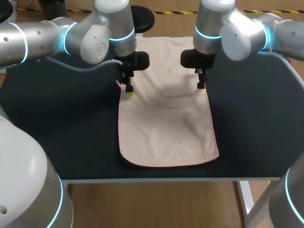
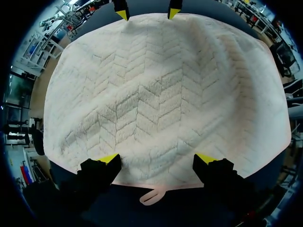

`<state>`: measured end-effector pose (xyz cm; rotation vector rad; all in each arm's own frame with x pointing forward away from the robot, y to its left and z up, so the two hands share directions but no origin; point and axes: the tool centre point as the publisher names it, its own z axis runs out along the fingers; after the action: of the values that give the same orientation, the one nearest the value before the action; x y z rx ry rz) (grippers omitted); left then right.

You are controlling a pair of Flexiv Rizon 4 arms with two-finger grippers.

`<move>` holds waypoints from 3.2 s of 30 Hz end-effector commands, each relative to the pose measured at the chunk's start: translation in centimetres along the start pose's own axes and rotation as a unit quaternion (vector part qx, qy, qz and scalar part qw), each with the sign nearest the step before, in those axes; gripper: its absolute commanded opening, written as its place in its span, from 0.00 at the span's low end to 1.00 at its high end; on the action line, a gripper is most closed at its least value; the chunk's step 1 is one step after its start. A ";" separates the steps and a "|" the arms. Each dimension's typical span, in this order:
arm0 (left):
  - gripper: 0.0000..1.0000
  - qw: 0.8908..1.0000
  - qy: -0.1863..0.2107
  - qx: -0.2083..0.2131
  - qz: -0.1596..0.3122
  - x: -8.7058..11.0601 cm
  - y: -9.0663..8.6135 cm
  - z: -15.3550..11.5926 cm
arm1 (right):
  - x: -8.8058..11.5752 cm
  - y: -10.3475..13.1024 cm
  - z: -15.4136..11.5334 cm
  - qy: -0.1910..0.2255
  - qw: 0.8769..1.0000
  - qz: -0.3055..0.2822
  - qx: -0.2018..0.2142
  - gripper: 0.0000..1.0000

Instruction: Fold the towel

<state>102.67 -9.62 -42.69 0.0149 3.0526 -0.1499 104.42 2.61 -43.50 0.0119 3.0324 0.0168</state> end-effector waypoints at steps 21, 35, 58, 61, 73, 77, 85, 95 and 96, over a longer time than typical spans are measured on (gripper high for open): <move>0.00 1.000 0.010 0.012 0.001 -0.4 0.0 1.4 | 0.2 -0.6 0.9 0.017 1.000 0.003 0.006 0.00; 0.00 1.000 -0.009 0.015 0.009 -0.3 -0.8 -2.1 | 0.7 -0.8 -2.7 -0.010 1.000 0.007 -0.005 0.00; 0.00 0.971 -0.237 -0.042 0.004 -7.5 -1.6 -25.4 | -8.2 -0.1 -26.7 -0.254 0.967 -0.019 -0.027 0.00; 0.00 0.957 -0.283 -0.056 0.004 -9.1 -1.9 -29.4 | -9.8 0.3 -30.3 -0.291 0.956 -0.020 -0.033 0.00; 0.00 0.925 -0.367 -0.093 0.018 -13.3 -2.8 -38.9 | -14.2 1.2 -38.8 -0.373 0.927 -0.012 -0.039 0.00; 0.00 0.931 -0.351 -0.091 0.028 -12.3 -2.9 -37.9 | -13.0 1.3 -37.9 -0.363 0.931 -0.021 -0.036 0.00; 0.00 0.958 -0.271 -0.083 0.040 -4.4 -3.7 -29.9 | -7.9 1.4 -31.5 -0.283 0.957 -0.055 -0.017 0.00; 0.00 0.979 -0.197 -0.062 0.001 6.3 -3.0 -24.8 | 0.2 2.1 -26.0 -0.189 0.977 -0.073 -0.065 0.00; 0.00 0.979 -0.192 -0.061 -0.001 7.1 -2.9 -24.7 | 0.9 2.1 -25.8 -0.183 0.978 -0.070 -0.071 0.00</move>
<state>97.09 -10.98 -18.10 -0.0248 2.6833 0.0510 102.68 5.33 -17.34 -0.1844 2.6632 0.1578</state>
